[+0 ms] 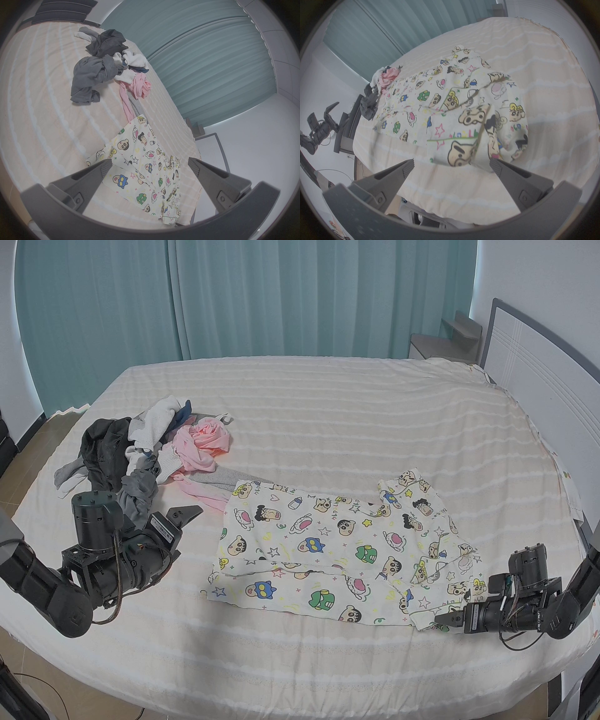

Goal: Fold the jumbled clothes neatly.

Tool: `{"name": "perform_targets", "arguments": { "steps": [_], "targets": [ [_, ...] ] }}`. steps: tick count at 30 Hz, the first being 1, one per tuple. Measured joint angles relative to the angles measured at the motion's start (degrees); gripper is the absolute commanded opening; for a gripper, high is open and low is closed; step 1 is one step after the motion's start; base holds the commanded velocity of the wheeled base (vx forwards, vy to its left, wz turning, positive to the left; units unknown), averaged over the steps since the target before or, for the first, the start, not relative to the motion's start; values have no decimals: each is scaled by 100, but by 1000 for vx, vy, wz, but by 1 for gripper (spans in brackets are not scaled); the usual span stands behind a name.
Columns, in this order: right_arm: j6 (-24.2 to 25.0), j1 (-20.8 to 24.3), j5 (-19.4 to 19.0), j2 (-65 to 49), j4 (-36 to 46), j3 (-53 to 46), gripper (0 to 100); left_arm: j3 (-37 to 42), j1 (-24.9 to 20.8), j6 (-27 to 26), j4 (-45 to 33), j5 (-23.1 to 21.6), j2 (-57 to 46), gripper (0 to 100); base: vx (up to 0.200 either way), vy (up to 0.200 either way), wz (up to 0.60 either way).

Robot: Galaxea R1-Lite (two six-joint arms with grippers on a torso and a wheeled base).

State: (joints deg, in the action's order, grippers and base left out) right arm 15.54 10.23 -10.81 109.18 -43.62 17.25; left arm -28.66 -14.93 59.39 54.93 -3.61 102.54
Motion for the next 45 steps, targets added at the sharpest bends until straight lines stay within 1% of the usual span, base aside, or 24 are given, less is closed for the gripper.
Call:
{"name": "perform_targets", "arguments": {
  "steps": [7, 13, 14, 28, 33, 36, 39, 42, 45],
  "targets": [
    [386, 57, -202, 250, -133, 96, 100, 0, 0, 2, -2, 2, 9, 100, 0, 0, 0],
    [438, 95, -207, 424, -168, 171, 100, -6, 0, 0, -2, 0, 35, 100, 0, 0, 0],
    [451, 93, -205, 449, -178, 193, 0, -6, 0, 0, -2, 2, 39, 100, 0, 0, 0],
    [460, 57, -191, 483, -190, 282, 0, -9, 5, 0, 13, 0, 57, 100, 0, 0, 0],
    [438, 57, -177, 315, -182, 229, 0, -9, 9, 0, 13, 0, 57, 100, 0, 0, 0],
    [372, 51, -90, 151, -138, 227, 0, -9, 9, -2, 13, 0, 57, 100, 0, 0, 0],
    [183, 54, 182, 11, -12, 284, 0, -9, 9, 0, 16, 0, 57, 100, 0, 0, 0],
    [-178, 63, 551, -69, 339, 374, 0, -9, 9, -2, 16, 0, 57, 100, 0, 0, 0],
    [-383, 79, 773, -116, 596, 463, 0, -9, 9, 0, 16, 2, 57, 100, 0, 0, 0]
  ]
}}
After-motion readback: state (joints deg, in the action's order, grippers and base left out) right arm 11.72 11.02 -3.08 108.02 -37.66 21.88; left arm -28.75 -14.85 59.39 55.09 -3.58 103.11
